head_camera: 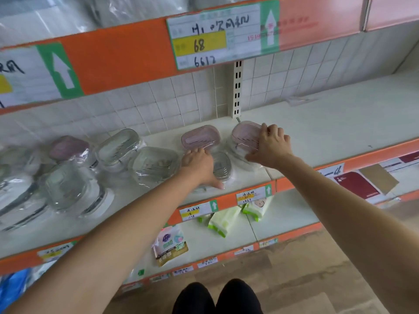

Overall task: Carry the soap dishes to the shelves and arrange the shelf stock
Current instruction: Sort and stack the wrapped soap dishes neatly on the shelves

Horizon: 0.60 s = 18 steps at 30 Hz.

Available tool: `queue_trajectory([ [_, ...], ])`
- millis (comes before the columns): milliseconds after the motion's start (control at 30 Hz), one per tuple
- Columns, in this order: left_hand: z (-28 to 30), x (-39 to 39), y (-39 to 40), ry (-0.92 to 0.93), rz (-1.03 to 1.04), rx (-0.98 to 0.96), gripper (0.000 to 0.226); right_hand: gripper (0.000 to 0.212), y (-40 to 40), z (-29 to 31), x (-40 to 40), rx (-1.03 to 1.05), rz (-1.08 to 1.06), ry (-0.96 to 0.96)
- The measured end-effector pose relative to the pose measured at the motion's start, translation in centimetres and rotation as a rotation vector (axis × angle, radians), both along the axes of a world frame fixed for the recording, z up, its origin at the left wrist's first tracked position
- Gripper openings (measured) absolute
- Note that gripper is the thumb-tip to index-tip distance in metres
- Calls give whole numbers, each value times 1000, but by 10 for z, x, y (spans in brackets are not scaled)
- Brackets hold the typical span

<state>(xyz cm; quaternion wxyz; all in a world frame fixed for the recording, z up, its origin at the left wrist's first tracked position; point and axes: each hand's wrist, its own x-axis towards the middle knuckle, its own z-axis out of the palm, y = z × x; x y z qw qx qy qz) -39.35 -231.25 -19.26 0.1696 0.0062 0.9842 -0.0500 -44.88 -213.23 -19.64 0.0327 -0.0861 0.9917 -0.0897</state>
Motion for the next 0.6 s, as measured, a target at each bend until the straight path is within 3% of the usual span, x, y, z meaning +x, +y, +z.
queue_trajectory([
  [133,-4,-3,-4,-40,-1,-27,109,102,-12,-4,-13,21,2,12],
  [400,1,8,-8,78,-69,20,109,109,-24,8,-16,104,29,-39],
  [600,25,35,-3,136,-169,77,77,78,-29,29,28,130,332,58],
])
